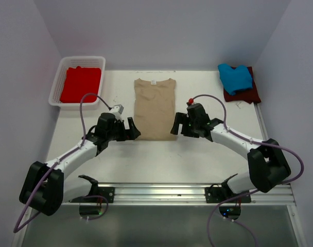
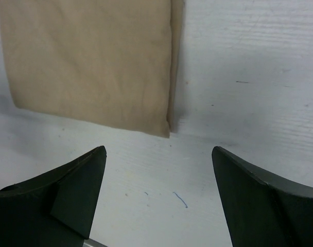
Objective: Fold and stack the t-shirts
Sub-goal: Fold the folded rectangular tshirt in 1/3 of the way, then grab one side of the 2/3 rectangular tshirt with both arms
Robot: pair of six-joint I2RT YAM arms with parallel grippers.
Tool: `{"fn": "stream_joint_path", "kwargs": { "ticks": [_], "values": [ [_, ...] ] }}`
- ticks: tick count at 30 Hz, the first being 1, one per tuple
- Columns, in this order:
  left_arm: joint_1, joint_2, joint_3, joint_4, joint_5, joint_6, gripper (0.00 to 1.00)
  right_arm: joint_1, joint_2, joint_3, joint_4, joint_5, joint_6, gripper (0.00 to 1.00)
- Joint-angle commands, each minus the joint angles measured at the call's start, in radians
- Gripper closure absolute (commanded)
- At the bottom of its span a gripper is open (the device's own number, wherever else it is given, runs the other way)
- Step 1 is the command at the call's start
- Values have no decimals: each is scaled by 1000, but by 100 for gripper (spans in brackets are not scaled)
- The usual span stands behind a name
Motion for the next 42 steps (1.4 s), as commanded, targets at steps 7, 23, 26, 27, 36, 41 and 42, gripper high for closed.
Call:
{"fn": "stream_joint_path", "kwargs": {
  "ticks": [7, 23, 26, 27, 36, 41, 42],
  "values": [
    [13, 128, -72, 229, 215, -71, 0, -67, 73, -151, 286, -271, 139, 32],
    [62, 365, -93, 340, 278, -87, 19, -90, 216, -182, 427, -300, 176, 59],
    [64, 419, -92, 380, 301, -94, 32, -88, 221, -188, 437, -300, 176, 90],
    [64, 433, -95, 398, 304, -94, 42, -88, 218, -189, 435, -298, 173, 99],
    [62, 389, -151, 392, 358, -106, 100, -88, 41, -243, 325, -275, 110, 100],
    [62, 119, -220, 190, 357, -104, 100, -82, -162, -275, 133, -277, 61, 100],
    [61, 71, -230, 149, 360, -107, 100, -78, -242, -278, 99, -277, 53, 100]
  ]
}}
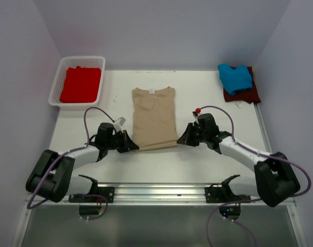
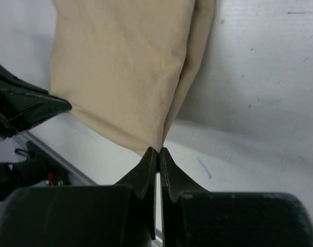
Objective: Fold and stack the t-shirts
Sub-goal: Grab one side of the 2/3 rectangular tshirt with both arms
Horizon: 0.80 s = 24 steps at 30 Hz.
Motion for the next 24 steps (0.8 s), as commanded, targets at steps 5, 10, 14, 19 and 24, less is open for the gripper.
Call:
{"fn": "stream_joint_path", "kwargs": {
  "ticks": [5, 10, 14, 19, 24],
  "values": [
    [-27, -525, -52, -551, -5, -19, 100, 29, -352, 1, -408, -3, -108, 100],
    [-57, -844, 42, -819, -10, -109, 100, 87, -537, 47, -603, -26, -72, 100],
    [-57, -927, 153, -997, -63, -133, 100, 134, -615, 128, -720, 21, -50, 100],
    [-57, -886, 198, -974, -171, -87, 100, 138, -543, 187, -683, 112, -91, 100],
    [-57, -725, 250, -859, -330, 48, 100, 138, -357, 234, -542, 238, -168, 100]
  ]
}}
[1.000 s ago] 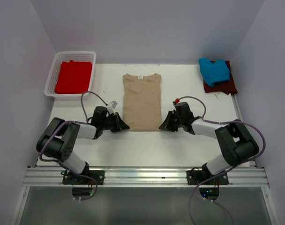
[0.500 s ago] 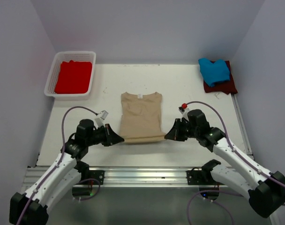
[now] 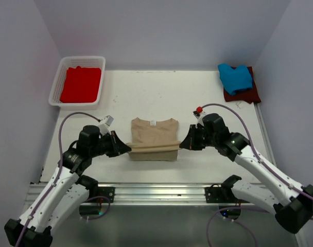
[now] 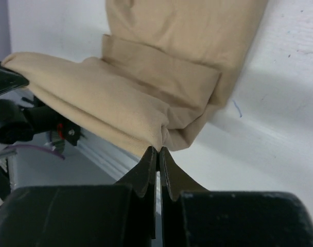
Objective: Fold and stack the t-shirts
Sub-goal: Grab one side of the 2/3 rectangular tshirt with both arms, then fold the long partially folded tshirt into a neat square
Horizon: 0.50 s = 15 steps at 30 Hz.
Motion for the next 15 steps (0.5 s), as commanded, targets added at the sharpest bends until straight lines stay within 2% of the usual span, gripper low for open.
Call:
{"fn": "stream_joint_path", "kwargs": {
  "ticks": [1, 7, 15],
  "values": [
    [13, 142, 81, 51, -250, 128, 100, -15, 124, 56, 59, 220, -94, 100],
    [20, 370, 160, 338, -391, 159, 100, -30, 397, 174, 249, 346, -149, 100],
    [55, 665, 301, 494, -389, 211, 100, -64, 601, 384, 286, 470, -177, 100]
  ]
}}
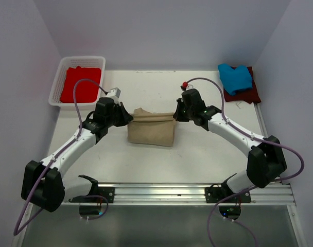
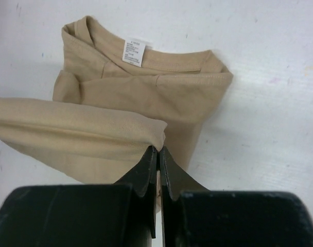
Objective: Fold and stack the t-shirts
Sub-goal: Fold the long partially folded tshirt into a neat square
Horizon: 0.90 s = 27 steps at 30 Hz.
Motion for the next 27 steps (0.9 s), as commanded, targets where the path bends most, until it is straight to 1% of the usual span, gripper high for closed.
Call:
{"fn": "stream_joint_path", "kwargs": {
  "ticks": [1, 2, 3, 4, 6, 7, 8, 9, 11, 12, 14, 15, 17, 19, 21, 23, 27],
  "values": [
    [45, 98, 78, 175, -74, 62, 100, -27, 62, 95, 33, 165, -48, 100],
    [56, 124, 86, 195, -64, 58, 100, -36, 79, 129, 31, 174, -50, 100],
    [59, 190, 98, 211, -52, 59, 100, -37, 102, 147, 28, 185, -51, 100],
    [63, 230, 133, 267, -46, 64, 100, -40, 121, 164, 22, 208, -51, 100],
    [68, 316, 193, 280, -28, 76, 100, -51, 191, 212, 22, 235, -50, 100],
    [73, 417, 269, 293, -5, 85, 100, -54, 216, 229, 24, 249, -47, 100],
    [82, 469, 316, 295, 17, 102, 100, -68, 277, 271, 24, 266, -45, 100],
    [88, 571, 416, 291, 64, 102, 100, -74, 306, 296, 28, 269, -34, 100],
    [115, 672, 520, 307, 118, 98, 100, -99, 375, 371, 47, 277, -25, 100],
    [123, 765, 633, 295, 165, 87, 100, -108, 451, 406, 41, 271, -22, 100],
    [148, 841, 733, 255, 237, 76, 100, -126, 513, 503, 13, 259, -20, 100],
    [152, 888, 802, 237, 256, 75, 100, -128, 554, 516, 13, 257, -22, 100],
    [157, 914, 839, 217, 264, 90, 100, -131, 575, 525, 30, 251, -33, 100],
    [160, 928, 842, 217, 261, 93, 100, -134, 598, 531, 31, 234, -33, 100],
    [160, 931, 807, 228, 264, 94, 100, -136, 602, 516, 41, 225, -25, 100],
    [160, 938, 772, 283, 275, 82, 100, -137, 610, 505, 59, 223, -22, 100],
    [159, 990, 724, 309, 331, 56, 100, -139, 645, 513, 44, 206, -19, 100]
  ]
}}
